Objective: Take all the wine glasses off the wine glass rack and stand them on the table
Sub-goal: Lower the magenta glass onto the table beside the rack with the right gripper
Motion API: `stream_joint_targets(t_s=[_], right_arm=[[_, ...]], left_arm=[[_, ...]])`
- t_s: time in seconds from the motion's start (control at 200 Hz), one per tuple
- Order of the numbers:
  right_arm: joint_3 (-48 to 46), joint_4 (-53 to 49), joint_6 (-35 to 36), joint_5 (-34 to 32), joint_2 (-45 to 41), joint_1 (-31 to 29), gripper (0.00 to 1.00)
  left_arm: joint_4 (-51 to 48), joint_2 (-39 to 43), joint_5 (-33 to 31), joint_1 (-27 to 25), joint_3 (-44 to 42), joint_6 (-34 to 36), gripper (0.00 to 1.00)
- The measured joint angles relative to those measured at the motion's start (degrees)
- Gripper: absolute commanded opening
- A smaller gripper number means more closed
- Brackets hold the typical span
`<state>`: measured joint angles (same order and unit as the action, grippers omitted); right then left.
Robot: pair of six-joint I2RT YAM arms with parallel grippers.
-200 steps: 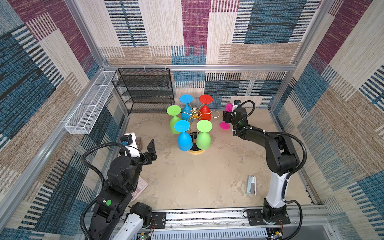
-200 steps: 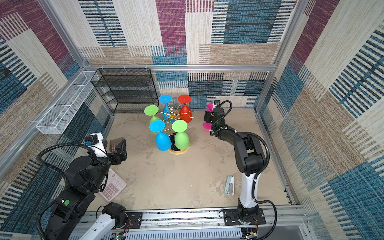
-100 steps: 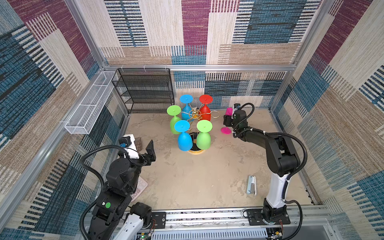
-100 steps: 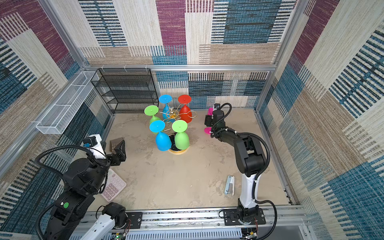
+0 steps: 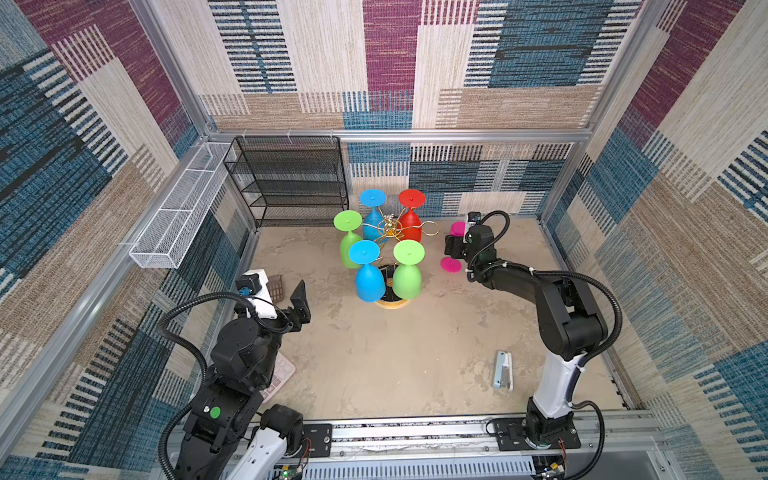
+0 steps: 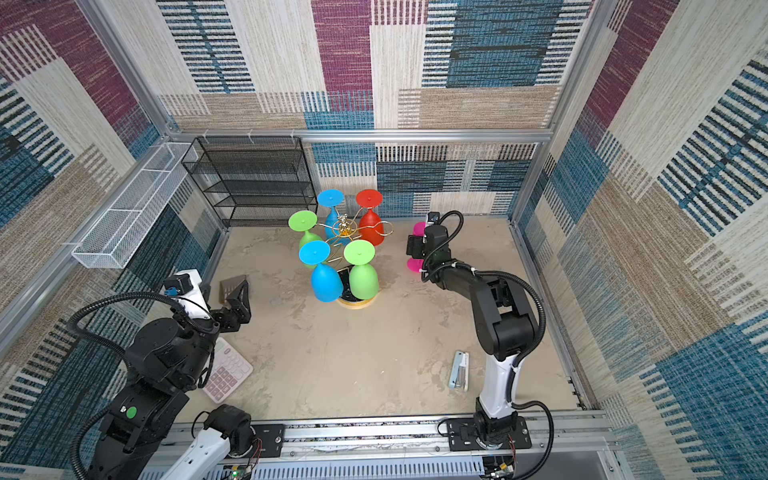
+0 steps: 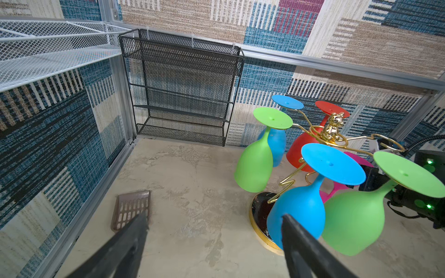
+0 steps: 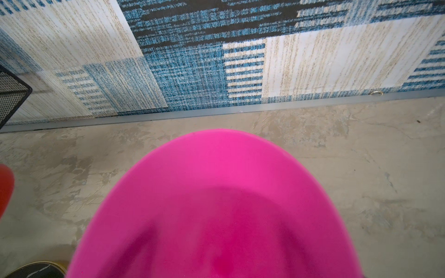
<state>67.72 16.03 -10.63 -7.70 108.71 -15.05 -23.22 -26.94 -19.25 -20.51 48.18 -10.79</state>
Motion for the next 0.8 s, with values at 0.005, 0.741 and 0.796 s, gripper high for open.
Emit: stream_joint_targets(t_s=[0.005,0.741,0.796], right_arm=[[0.0,0.0,0.0,0.0,0.0,0.0,0.92],[-7.8,-0.5,-4.1,3.2,-10.6,-0.7,0.99],[-8.2,-0.7,-4.3,3.7,-11.8,-0.7,0.99]], left_arm=[[0.0,0.0,0.0,0.0,0.0,0.0,0.89],[2.3,-0.1,0.0,0.0,-1.5,-1.2,0.89],[2.7,-0.3,0.0,0.0,-1.5,-1.3,0.89]])
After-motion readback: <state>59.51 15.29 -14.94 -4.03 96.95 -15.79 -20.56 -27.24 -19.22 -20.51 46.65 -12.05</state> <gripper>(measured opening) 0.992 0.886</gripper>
